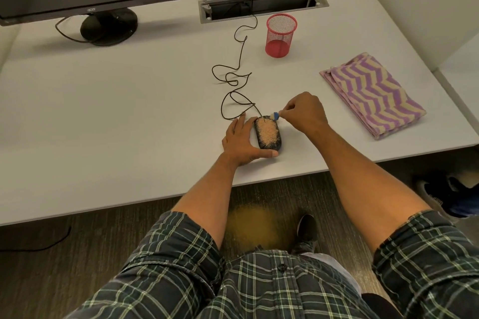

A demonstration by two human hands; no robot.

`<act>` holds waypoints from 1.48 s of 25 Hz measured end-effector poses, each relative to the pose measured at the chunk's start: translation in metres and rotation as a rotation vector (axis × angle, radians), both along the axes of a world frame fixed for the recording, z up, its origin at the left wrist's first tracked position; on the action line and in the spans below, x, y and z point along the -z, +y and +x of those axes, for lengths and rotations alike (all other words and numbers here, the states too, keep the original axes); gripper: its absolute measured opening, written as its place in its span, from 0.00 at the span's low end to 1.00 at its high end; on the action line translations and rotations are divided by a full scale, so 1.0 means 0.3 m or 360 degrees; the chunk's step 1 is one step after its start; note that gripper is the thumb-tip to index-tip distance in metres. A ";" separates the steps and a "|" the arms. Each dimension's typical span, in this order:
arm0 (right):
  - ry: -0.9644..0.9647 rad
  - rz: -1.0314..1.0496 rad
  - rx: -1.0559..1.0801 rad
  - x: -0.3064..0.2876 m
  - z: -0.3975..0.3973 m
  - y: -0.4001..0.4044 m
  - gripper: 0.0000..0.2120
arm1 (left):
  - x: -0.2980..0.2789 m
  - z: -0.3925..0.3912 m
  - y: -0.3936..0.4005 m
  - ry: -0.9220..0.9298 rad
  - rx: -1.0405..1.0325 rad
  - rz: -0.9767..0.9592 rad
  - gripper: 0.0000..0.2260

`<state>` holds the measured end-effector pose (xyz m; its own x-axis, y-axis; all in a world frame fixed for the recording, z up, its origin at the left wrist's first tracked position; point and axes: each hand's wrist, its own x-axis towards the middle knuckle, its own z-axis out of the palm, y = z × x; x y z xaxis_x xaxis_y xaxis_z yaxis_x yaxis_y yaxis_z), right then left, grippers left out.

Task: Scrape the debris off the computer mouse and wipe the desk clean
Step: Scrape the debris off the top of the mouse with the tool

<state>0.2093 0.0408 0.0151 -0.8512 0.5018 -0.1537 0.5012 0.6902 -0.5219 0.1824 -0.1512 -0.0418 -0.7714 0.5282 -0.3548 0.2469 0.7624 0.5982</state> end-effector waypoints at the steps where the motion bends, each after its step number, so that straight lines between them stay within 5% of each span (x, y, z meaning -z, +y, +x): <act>1: 0.0006 0.0011 0.0006 -0.003 -0.002 -0.001 0.08 | 0.000 -0.001 0.000 -0.0001 -0.0003 0.0005 0.54; 37: -0.0065 0.0112 -0.0121 -0.027 0.015 -0.006 0.07 | 0.004 -0.007 0.000 -0.0016 0.0004 0.0008 0.55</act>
